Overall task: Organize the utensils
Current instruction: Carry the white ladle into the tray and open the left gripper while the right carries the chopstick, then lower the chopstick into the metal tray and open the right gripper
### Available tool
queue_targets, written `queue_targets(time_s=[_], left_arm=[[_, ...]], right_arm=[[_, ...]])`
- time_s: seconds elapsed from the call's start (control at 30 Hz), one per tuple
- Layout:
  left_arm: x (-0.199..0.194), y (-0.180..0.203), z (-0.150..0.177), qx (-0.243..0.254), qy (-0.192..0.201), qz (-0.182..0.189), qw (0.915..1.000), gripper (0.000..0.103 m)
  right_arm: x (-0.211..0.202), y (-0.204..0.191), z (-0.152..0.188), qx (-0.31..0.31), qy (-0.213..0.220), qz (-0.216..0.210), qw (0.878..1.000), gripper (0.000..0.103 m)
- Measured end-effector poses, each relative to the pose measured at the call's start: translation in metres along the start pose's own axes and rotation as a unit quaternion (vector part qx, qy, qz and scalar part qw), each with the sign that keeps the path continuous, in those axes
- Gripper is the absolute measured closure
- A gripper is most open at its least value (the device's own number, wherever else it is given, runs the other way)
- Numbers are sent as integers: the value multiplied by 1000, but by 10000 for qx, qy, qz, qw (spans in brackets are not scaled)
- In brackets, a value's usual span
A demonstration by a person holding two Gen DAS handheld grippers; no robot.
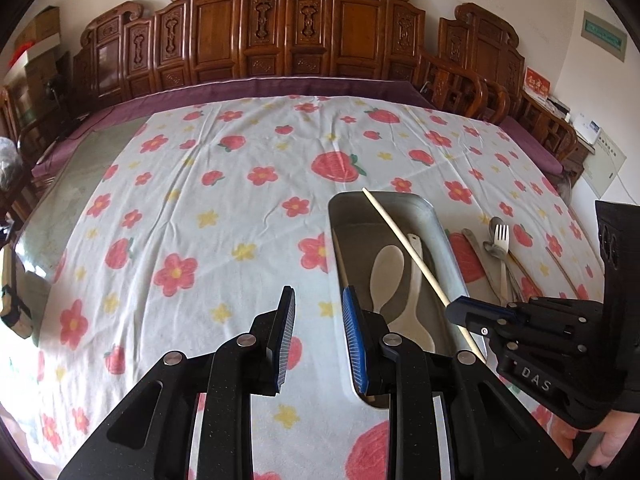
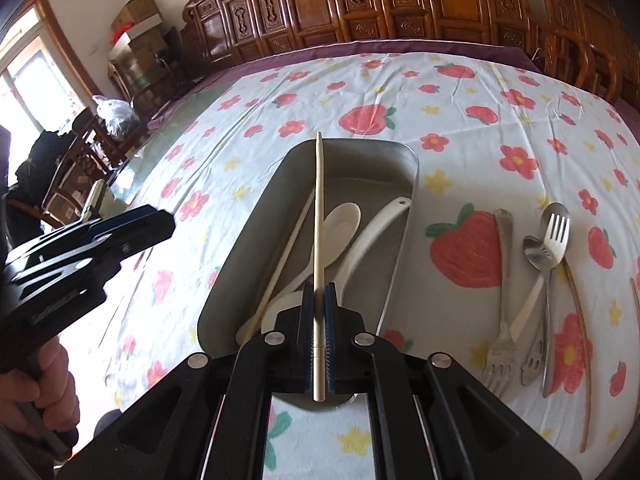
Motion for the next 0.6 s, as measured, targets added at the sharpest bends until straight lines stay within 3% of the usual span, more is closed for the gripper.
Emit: queue_targets(time_s=[0.03,0.1,0.37,0.6], left_arm=[[-1,-1,0,-7,4,3,10000,80],[-2,-2,2,-10,14,1,10000,80],[-7,10,4,75,42,68,9999,80],[-16,50,6,341,133,228,9991,76]], right_arm=[[1,-1,-1,2,16,-37,10000,94],[3,-5,-2,22,35,-232,9997,78],[-19,0,2,-232,216,-238,9992,77],[-64,34,16,-703,477,157,9963,77]])
Point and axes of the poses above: each gripper's, at about its wrist camera, not at the fingertips, and x roughly the way its jaws point, y to its right, z to its underside, the point moved 8 cm from there along x, roughly the way its jaws point, and after that the axes turned 3 degrees about -x, right-handed, at the moved point
